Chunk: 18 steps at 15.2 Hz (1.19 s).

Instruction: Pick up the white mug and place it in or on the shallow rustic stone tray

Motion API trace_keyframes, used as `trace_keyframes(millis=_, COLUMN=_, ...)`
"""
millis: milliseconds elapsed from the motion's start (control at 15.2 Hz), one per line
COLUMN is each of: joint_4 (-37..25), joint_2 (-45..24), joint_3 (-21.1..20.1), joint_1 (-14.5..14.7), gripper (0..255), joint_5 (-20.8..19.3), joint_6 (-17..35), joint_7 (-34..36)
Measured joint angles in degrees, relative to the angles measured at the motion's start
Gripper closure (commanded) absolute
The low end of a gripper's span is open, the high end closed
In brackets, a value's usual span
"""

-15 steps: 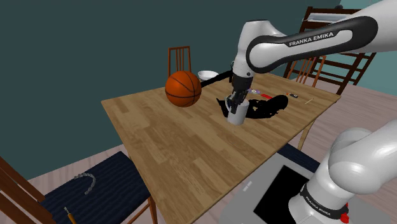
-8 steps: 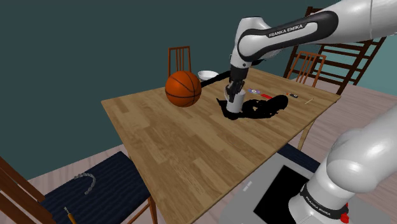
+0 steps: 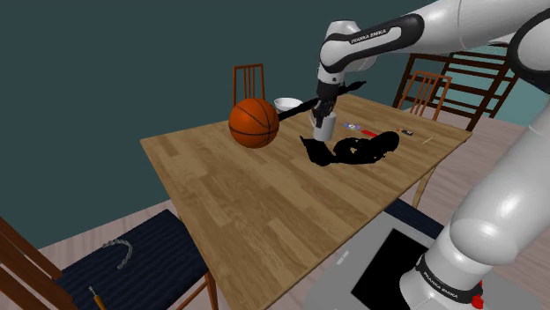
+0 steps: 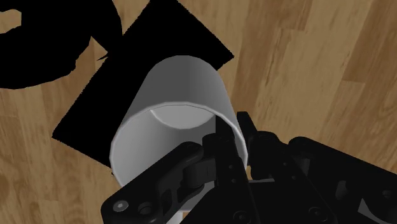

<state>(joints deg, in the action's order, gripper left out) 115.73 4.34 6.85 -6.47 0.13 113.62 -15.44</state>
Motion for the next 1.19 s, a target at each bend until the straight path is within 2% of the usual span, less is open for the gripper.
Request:
trace_keyframes(millis=330, joint_4=-12.1, joint_2=-9.3, joint_3=2.1, joint_1=-2.1, gripper=255, joint_5=1.5, joint_6=-3.1, joint_7=-4.7)
trace_keyframes(millis=462, joint_4=-19.2, joint_2=-14.0, joint_3=2.8, joint_1=-3.2, gripper=255, joint_5=2.5, joint_6=-5.5, joint_7=-6.6)
trace_keyframes(millis=660, joint_4=-20.3, joint_2=-16.4, joint_3=3.0, joint_1=-3.7, gripper=255, joint_5=2.9, joint_6=-4.3, joint_7=-7.4)
trace_keyframes(millis=1188, joint_4=-15.8, joint_2=-17.5, joint_3=2.9, joint_1=-3.6, gripper=255, joint_5=3.2, joint_6=1.3, joint_7=-7.5)
